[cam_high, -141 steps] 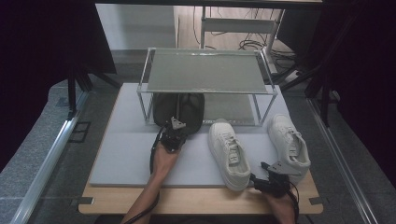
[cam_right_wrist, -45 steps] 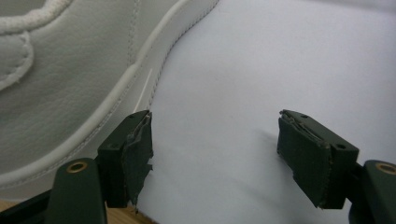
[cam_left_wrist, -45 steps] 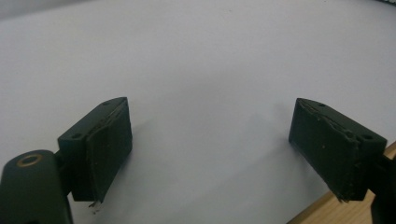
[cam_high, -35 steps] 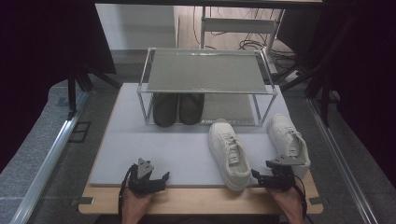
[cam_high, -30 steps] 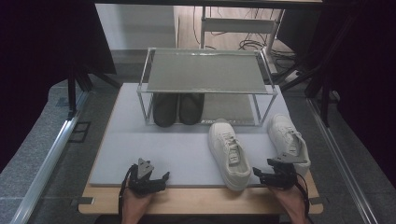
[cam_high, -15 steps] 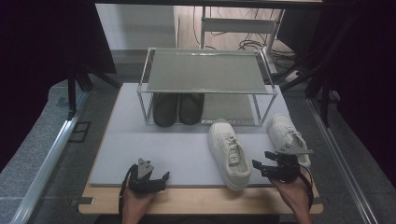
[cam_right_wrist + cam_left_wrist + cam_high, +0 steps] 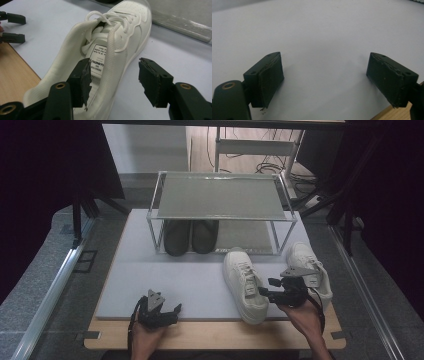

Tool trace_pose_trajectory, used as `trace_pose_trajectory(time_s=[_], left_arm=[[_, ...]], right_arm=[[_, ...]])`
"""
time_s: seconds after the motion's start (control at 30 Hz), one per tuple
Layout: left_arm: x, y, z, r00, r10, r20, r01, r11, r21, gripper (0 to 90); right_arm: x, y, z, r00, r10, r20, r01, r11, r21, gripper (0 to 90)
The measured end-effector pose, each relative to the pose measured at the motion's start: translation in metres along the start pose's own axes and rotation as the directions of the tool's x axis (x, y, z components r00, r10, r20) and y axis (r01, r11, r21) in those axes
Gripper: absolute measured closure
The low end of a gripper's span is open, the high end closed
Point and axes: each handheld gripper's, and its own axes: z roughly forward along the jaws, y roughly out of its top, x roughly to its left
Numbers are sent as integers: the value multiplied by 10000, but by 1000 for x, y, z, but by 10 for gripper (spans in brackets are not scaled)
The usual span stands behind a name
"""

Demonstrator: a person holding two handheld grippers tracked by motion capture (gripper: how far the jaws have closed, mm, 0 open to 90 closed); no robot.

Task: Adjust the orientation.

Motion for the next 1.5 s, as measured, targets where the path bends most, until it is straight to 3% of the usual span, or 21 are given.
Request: trace_pose_trajectory(time_s=[0.23,0.4,0.6,0.73,0.9,1.27,1.5], left_arm=[[0,0,0,10000,-28,-9,28,10000,-24,140],[-1,0,0,10000,-72,-2,72,10000,-32,141],[0,0,0,10000,-34,-10,34,10000,0,142],[0,0,0,10000,-38,-9,38,10000,0,142],[0,0,0,10000,-39,-13,39,10000,-2,143],[0,0,0,10000,-9,-20,9,10000,-3,144],[0,0,0,10000,-13,-17,13,10000,-3,144]], right_arm=[[-2,5,14,9993,46,-377,-29,9990,435,530],[-4,8,19,9997,155,-190,-140,9970,765,635],[-7,9,18,9952,931,-301,-899,9915,943,766],[-13,7,17,9815,1827,-578,-1776,9805,838,802],[-24,4,13,9604,2585,-1041,-2528,9654,645,814],[-28,13,7,9391,2946,-1768,-2854,9554,758,815],[-27,24,1,9166,3192,-2407,-3161,9473,527,815]])
